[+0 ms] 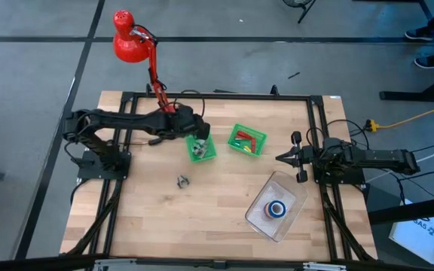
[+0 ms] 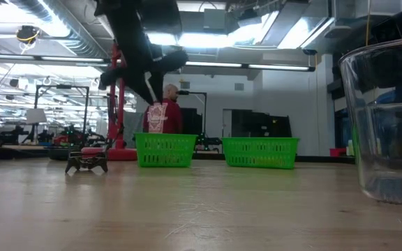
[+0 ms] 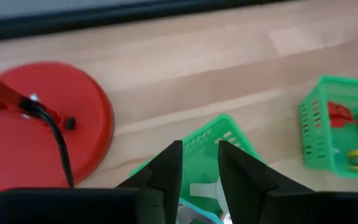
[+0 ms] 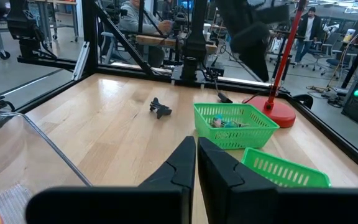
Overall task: Pick and place Stapler, Stapler remover, tape
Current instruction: Put the black staple remover into the left green bin
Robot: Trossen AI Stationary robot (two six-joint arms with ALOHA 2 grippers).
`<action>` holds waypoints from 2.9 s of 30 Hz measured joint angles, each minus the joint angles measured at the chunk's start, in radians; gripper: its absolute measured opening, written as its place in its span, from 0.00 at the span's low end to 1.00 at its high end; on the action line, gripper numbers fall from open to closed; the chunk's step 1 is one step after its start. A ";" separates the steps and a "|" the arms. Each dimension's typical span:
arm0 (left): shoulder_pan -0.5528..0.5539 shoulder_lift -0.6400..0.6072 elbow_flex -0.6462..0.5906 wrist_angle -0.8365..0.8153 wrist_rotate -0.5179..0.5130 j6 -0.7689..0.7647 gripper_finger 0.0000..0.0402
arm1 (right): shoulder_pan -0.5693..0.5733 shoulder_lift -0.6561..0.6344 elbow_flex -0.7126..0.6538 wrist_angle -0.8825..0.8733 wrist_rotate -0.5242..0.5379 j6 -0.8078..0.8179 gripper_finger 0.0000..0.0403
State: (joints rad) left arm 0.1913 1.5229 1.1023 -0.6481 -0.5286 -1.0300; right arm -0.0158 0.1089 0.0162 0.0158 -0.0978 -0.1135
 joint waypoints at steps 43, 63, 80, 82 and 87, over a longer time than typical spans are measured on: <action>-0.590 -0.128 0.000 -0.217 -0.023 -0.345 0.23 | 0.000 0.000 0.000 0.000 0.000 0.000 0.05; -0.841 0.082 0.000 -0.171 0.238 -0.670 0.24 | 0.000 0.000 0.000 0.000 0.000 0.000 0.05; -0.844 0.133 0.000 -0.006 0.173 -0.612 0.43 | 0.000 0.000 0.000 0.000 0.000 0.000 0.05; -0.832 0.133 0.000 0.008 0.176 -0.593 0.43 | 0.000 0.000 0.000 0.000 0.000 0.000 0.05; -0.802 0.133 0.000 0.014 0.191 -0.564 0.37 | 0.000 0.000 0.000 0.000 0.000 0.000 0.05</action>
State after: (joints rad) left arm -0.6106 1.6562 1.1023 -0.6344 -0.3380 -1.5936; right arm -0.0157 0.1091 0.0166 0.0161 -0.0978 -0.1135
